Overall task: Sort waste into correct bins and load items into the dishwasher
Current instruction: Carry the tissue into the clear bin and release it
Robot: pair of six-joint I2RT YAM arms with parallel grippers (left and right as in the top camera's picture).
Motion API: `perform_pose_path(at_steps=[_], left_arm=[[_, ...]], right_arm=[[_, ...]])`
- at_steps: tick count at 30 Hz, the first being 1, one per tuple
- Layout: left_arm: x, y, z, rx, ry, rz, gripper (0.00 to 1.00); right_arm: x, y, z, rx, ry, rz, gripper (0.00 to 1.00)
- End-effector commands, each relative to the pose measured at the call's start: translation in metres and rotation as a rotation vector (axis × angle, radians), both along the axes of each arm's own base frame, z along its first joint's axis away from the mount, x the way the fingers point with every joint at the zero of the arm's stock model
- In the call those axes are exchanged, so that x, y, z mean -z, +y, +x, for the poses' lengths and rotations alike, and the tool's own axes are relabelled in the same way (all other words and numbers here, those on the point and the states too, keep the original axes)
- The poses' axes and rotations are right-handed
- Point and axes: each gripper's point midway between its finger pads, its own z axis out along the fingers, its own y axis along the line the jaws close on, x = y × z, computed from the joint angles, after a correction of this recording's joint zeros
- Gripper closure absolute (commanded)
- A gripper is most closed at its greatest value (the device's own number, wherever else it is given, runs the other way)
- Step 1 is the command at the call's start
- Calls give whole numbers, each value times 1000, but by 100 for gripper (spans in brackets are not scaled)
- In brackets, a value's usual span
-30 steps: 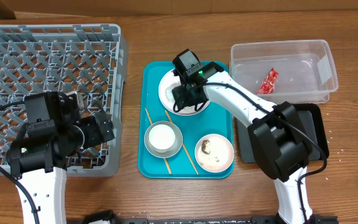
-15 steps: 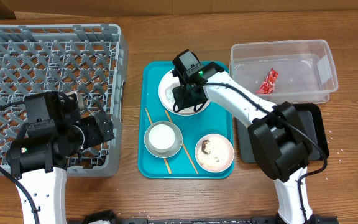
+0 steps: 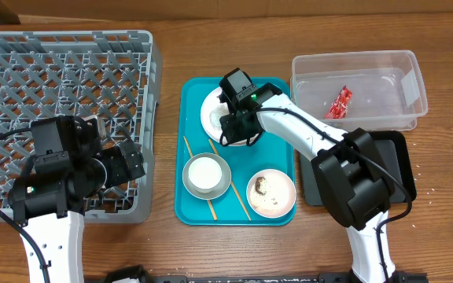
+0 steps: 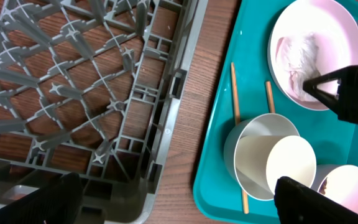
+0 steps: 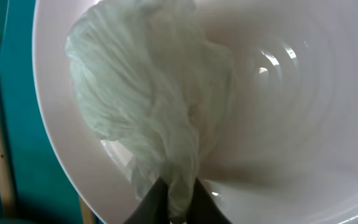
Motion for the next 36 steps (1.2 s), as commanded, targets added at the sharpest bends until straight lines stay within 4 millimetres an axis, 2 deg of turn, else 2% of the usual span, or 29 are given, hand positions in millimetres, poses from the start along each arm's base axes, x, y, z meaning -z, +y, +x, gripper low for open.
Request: perform_pose_path(at_steps=[1, 4, 8, 9, 13, 15, 19, 23, 24, 25, 26, 27, 28, 30, 36], left_arm=[[-5, 0, 2, 13, -11, 0, 0], [-6, 0, 2, 13, -12, 1, 0], [-6, 0, 2, 13, -11, 2, 0], [-6, 0, 2, 13, -11, 2, 0], [-6, 0, 2, 12, -12, 2, 0], [-6, 0, 2, 12, -12, 2, 0], [-6, 0, 3, 12, -12, 2, 0], [-6, 1, 3, 12, -15, 2, 0], [-6, 1, 3, 12, -16, 3, 0], [-6, 1, 4, 12, -17, 3, 0], [-6, 1, 4, 12, -17, 3, 0], [-6, 1, 4, 12, -17, 2, 0], [-6, 1, 4, 12, -17, 2, 0], [-6, 1, 4, 12, -17, 3, 0], [-6, 1, 4, 12, -17, 3, 0]], right_arm=[[-18, -4, 3, 7, 2, 1, 96], [-47, -15, 15, 45, -8, 10, 96], [-101, -38, 41, 112, -81, 55, 96], [-130, -54, 53, 161, -135, 86, 96], [-167, -99, 70, 317, -196, 118, 96], [-173, -126, 74, 404, -190, 117, 96], [-162, -173, 75, 525, -132, 84, 96], [-147, -201, 70, 585, -81, 55, 96], [-146, -205, 70, 592, -77, 53, 92], [-145, -207, 70, 597, -76, 52, 82], [-145, -207, 70, 597, -76, 57, 52], [-146, -206, 70, 593, -73, 62, 13], [-146, -205, 69, 570, -73, 62, 2], [-148, -204, 67, 497, -88, 49, 1], [-190, -214, 56, 505, -176, 67, 4]])
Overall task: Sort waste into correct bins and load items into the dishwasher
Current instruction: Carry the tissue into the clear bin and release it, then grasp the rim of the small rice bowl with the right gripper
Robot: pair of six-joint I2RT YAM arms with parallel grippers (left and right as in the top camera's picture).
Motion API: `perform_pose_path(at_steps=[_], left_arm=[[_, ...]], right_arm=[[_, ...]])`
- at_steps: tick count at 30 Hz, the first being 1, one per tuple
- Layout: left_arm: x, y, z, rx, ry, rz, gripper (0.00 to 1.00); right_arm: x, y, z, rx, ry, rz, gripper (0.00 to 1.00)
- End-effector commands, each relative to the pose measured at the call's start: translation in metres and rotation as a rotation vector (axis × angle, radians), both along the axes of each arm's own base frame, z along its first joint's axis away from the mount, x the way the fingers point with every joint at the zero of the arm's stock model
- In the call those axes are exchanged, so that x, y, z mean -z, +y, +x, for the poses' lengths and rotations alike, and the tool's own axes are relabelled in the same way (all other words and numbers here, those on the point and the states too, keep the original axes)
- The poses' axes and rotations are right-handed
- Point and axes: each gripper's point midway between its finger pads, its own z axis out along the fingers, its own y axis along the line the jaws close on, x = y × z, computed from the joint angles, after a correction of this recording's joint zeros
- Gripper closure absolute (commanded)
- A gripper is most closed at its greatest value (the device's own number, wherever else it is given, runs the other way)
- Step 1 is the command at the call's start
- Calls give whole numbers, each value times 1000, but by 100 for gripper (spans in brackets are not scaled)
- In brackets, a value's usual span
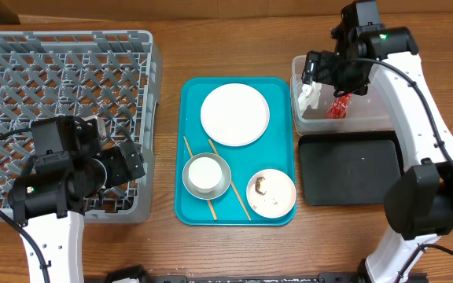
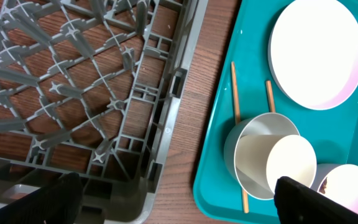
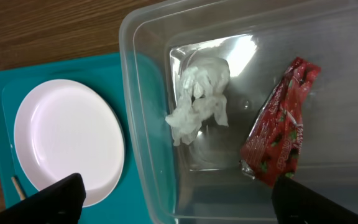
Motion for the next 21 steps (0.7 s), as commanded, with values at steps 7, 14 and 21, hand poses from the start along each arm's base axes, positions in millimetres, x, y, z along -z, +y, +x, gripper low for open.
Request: perform_pose_path(at_steps=[7, 14, 21], left_arm=[[-7, 1, 6, 12, -26, 5, 0], [-8, 2, 7, 12, -33, 7, 0], [-8, 2, 8, 12, -36, 7, 0]], right_arm=[[-62, -18, -61, 7, -40, -44, 12], [-53, -15, -111, 29, -76, -16, 12], [-17, 56, -182, -327, -59, -34, 13]])
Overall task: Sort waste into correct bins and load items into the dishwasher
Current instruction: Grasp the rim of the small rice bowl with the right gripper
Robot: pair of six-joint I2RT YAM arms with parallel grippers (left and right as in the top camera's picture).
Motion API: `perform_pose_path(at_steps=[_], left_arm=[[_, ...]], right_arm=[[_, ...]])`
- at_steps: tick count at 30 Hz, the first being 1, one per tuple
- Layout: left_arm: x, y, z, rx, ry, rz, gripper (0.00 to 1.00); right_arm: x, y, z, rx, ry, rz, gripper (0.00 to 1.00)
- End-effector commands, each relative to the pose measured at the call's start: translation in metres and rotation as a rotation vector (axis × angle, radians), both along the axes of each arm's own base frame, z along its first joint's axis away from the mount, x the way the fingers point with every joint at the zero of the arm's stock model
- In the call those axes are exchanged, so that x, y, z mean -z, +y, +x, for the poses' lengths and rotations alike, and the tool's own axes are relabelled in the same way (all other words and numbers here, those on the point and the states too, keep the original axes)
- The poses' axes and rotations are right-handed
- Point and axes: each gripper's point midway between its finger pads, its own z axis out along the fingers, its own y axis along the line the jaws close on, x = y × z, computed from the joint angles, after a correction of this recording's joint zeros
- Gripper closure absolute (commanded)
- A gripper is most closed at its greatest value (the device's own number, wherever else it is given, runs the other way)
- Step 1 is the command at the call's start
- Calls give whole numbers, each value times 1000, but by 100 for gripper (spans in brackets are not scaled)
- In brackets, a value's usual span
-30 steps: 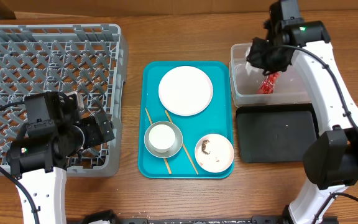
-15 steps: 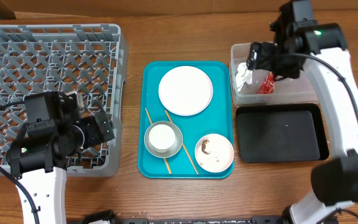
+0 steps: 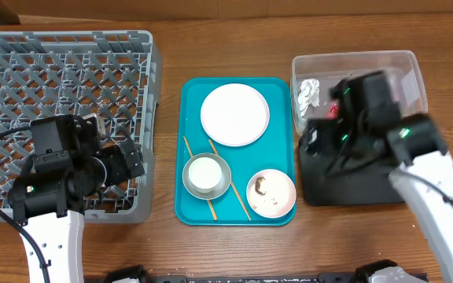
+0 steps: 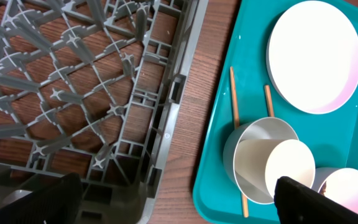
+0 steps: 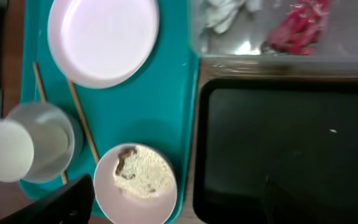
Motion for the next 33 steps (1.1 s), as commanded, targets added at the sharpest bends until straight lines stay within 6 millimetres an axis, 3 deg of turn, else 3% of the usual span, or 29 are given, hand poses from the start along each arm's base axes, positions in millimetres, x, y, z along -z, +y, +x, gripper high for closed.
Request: perform_pose_path(at_steps=[1, 7, 17, 24, 27, 33], left_arm=[[-6, 1, 4, 12, -21, 4, 0], [-5, 0, 2, 12, -14, 3, 0], [-5, 0, 2, 12, -11, 2, 0], [-5, 0, 1, 12, -8, 1, 0], [-4, 0, 1, 12, -5, 1, 0], [-4, 0, 1, 12, -5, 1, 0]], right_arm=[[23, 40, -36, -191, 50, -31, 15], [70, 92, -80, -345, 171, -72, 21], [120, 137, -106, -421, 261, -119, 31], [149, 142, -112, -439, 322, -171, 44], [163, 144, -111, -430, 344, -186, 54], [168, 147, -109, -430, 343, -186, 70]])
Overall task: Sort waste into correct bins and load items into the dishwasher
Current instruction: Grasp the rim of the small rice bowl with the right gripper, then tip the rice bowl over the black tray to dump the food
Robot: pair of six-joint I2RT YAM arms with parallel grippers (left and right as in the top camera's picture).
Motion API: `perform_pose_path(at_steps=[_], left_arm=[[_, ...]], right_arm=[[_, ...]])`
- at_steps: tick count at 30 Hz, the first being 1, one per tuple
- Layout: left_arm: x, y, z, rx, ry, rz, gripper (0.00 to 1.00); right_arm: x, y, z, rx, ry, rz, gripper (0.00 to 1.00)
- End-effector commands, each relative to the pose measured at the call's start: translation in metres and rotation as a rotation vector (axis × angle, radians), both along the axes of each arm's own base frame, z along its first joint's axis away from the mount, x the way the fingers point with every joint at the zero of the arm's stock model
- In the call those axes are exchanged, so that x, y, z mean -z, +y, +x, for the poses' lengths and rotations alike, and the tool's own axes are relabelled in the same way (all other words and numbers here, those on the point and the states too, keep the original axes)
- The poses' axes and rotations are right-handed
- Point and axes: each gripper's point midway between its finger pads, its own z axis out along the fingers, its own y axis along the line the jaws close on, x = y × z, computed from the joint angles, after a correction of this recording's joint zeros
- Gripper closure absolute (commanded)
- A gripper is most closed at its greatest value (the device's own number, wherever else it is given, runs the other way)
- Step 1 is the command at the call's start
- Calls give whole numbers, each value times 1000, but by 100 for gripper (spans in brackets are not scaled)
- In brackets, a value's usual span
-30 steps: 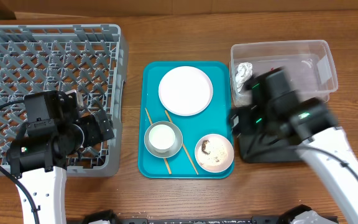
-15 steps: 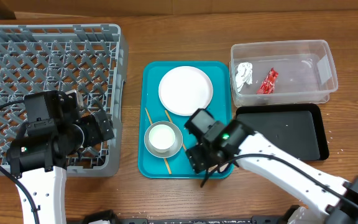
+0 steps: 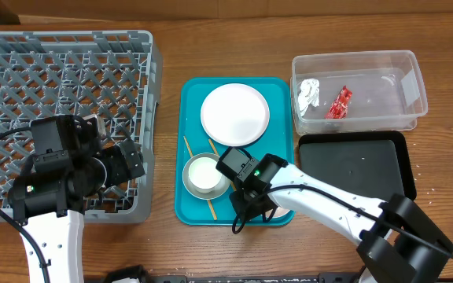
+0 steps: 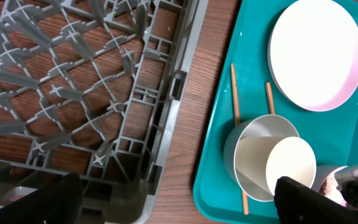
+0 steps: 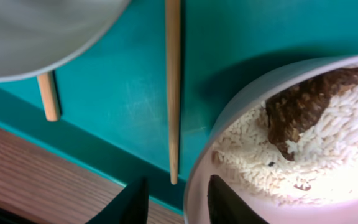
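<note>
A pink bowl of rice with a brown scrap (image 5: 291, 143) sits at the front right of the teal tray (image 3: 278, 94). My right gripper (image 5: 179, 202) is open at the bowl's left rim, one finger outside it and one over the rice; in the overhead view the right gripper (image 3: 248, 196) hides most of the bowl. On the tray are also a white plate (image 3: 235, 115), a metal cup holding a paper cup (image 3: 206, 174) and two chopsticks (image 5: 173, 87). My left gripper (image 4: 173, 205) hangs open over the near edge of the grey dishwasher rack (image 3: 61, 79).
A clear bin (image 3: 384, 63) at the back right holds a crumpled tissue (image 3: 309, 93) and a red wrapper (image 3: 339, 103). A black bin (image 3: 360, 165) lies in front of it, right of the tray. Wooden table shows between rack and tray.
My right gripper was up over the black bin's left side; now it is low at the rice bowl's left rim, still open. The left arm has barely shifted.
My right gripper was shut on the tissue in the white plate. Then it stood open over the clear bin with the tissue inside. Then it was over the black bin, and now it straddles the rice bowl's rim. The left gripper stayed open by the rack.
</note>
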Motion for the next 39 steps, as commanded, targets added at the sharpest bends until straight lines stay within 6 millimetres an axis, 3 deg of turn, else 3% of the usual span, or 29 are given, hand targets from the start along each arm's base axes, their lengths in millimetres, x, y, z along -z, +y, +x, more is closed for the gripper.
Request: perform_pose_path(at_steps=[1, 9, 13, 16, 20, 24, 29, 30, 33, 39], left_arm=[[-6, 0, 3, 12, -17, 3, 0], [-6, 0, 3, 12, -17, 3, 0], [-6, 0, 3, 12, -17, 3, 0], [-6, 1, 3, 12, -17, 3, 0], [-6, 0, 3, 12, -17, 3, 0], [-6, 0, 3, 12, -17, 3, 0], [-6, 0, 3, 12, -17, 3, 0], [-6, 0, 3, 12, -17, 3, 0], [-6, 0, 3, 12, -17, 3, 0], [-6, 0, 3, 12, -17, 3, 0]], right_arm=[[1, 0, 1, 6, -7, -1, 72], [6, -1, 1, 29, -3, -9, 84], [12, -6, -1, 65, 3, -26, 85], [12, -6, -1, 70, 4, -28, 96], [8, -7, 4, 72, -18, -37, 96], [-19, -7, 23, 91, -101, -51, 96], [-78, -5, 55, 165, -209, 67, 96], [-96, -12, 66, 211, -236, 117, 96], [-115, -34, 84, 309, -244, 179, 96], [-126, -79, 113, 513, -143, 321, 96]])
